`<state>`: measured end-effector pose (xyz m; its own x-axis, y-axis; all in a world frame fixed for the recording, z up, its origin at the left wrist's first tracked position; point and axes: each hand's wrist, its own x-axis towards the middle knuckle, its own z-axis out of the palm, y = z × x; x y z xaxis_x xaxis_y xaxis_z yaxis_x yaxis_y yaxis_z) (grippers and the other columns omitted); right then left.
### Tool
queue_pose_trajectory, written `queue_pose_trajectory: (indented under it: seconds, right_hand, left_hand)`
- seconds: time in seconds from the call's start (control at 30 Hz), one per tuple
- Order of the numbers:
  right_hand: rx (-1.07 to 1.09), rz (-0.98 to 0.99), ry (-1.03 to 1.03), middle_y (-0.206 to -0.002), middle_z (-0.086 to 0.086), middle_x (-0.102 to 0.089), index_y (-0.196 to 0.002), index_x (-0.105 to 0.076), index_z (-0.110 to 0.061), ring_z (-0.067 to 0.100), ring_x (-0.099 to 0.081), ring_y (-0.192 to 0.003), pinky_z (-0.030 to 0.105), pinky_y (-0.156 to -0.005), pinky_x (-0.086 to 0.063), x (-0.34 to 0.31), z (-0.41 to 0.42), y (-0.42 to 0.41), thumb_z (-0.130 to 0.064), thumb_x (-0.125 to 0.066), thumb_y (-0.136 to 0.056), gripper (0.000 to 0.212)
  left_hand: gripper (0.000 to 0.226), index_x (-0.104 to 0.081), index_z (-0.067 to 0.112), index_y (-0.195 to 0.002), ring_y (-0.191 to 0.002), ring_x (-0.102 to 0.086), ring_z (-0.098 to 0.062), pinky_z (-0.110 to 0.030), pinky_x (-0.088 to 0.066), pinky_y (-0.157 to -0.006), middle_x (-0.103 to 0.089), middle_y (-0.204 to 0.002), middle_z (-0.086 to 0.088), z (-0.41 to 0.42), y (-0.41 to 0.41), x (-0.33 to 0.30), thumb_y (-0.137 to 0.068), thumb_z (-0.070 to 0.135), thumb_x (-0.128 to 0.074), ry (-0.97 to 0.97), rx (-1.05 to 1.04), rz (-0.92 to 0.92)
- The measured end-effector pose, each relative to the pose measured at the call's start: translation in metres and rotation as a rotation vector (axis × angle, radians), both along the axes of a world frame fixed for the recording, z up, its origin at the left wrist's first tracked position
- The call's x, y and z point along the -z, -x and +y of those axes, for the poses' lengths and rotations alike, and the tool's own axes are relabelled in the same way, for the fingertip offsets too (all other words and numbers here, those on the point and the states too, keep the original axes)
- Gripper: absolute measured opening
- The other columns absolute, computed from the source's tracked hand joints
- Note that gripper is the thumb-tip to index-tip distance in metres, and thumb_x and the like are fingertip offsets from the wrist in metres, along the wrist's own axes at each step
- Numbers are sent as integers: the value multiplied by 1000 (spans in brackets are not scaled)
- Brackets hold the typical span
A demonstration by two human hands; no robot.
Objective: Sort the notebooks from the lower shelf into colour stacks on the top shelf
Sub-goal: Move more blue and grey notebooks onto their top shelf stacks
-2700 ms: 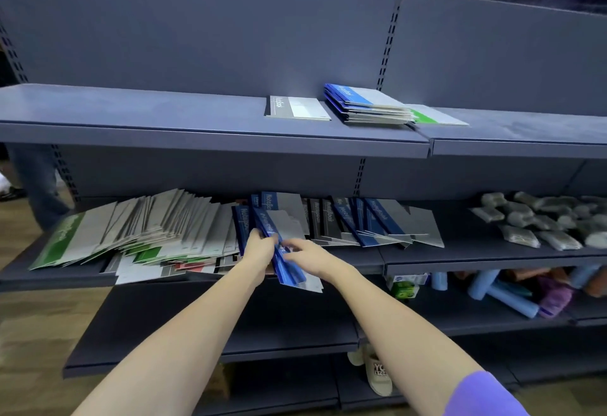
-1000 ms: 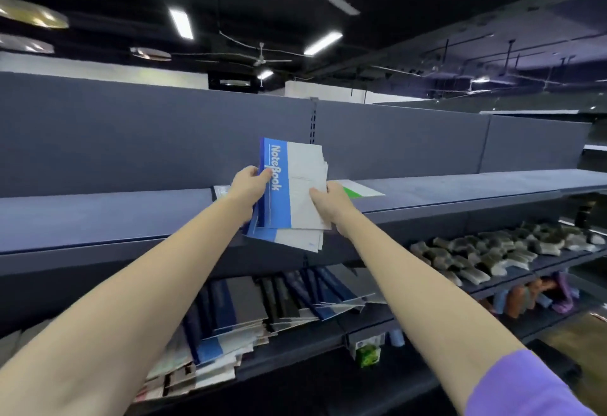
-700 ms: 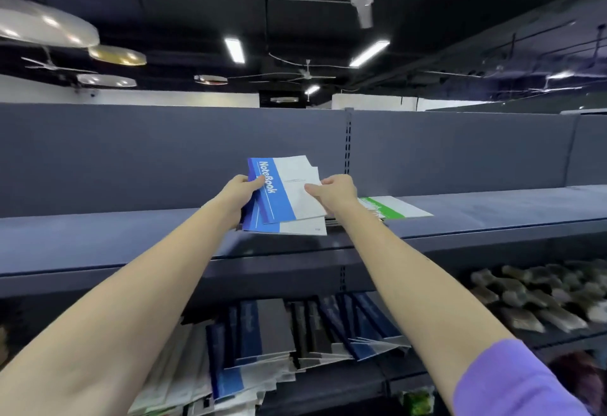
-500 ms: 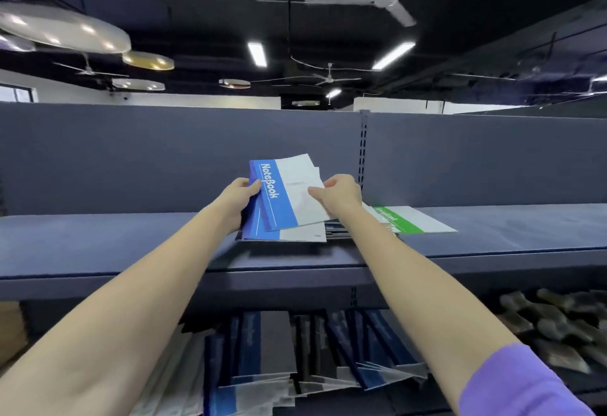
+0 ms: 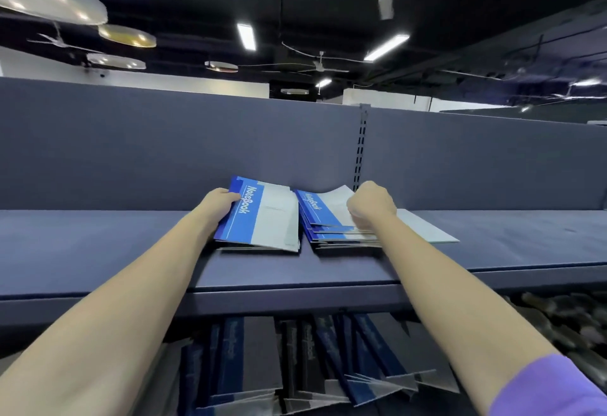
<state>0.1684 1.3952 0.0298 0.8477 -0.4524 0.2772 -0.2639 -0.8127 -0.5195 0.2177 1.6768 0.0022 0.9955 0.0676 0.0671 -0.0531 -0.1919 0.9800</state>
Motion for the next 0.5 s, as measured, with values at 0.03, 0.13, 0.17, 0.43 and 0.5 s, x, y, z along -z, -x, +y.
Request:
queue_pose_trajectory:
  seconds: [0.03, 0.13, 0.17, 0.43, 0.5]
  right_hand:
    - [21, 12, 22, -128, 16, -50, -115, -54, -10, 35, -51, -111, 38, -88, -44, 1, 1, -1, -11, -48, -91, 24]
    - [106, 14, 203, -135, 16, -42, -126, -50, -11, 35, -43, -121, 40, -100, -38, 3, 8, -1, -16, -50, -92, 35]
    - [96, -14, 271, -134, 15, -44, -125, -50, -12, 35, -43, -120, 41, -100, -37, 4, 12, -2, -16, -50, -91, 34]
    - [-394, -160, -117, -66, 7, -52, -67, -44, -10, 25, -44, -68, 35, -60, -33, -1, 86, -8, -42, -41, -103, 48]
    - [-395, -216, -292, -57, 0, -37, -60, -32, -16, 21, -34, -58, 33, -54, -26, -3, 99, -11, -40, -42, -103, 50]
  left_hand:
    - [10, -57, 8, -98, -63, -62, -20, -28, -44, -52, -65, -82, -6, 0, 0, 0, -101, 15, -50, 2, -4, -3]
    - [17, -54, 12, -85, -65, -62, -22, -29, -45, -55, -65, -83, -7, 2, -2, -2, -101, 14, -49, 29, -1, -14]
    - [18, -55, 12, -84, -65, -62, -22, -30, -46, -56, -65, -83, -7, 4, -3, -2, -101, 14, -49, 48, -2, -15]
    - [11, -56, 11, -101, -80, -66, -27, -36, -55, -70, -68, -102, -11, 14, 1, 0, -101, 21, -53, 416, -48, -22]
    - [13, -57, 9, -100, -80, -67, -27, -37, -55, -72, -68, -104, -12, 14, 5, 1, -101, 22, -54, 472, -49, 12]
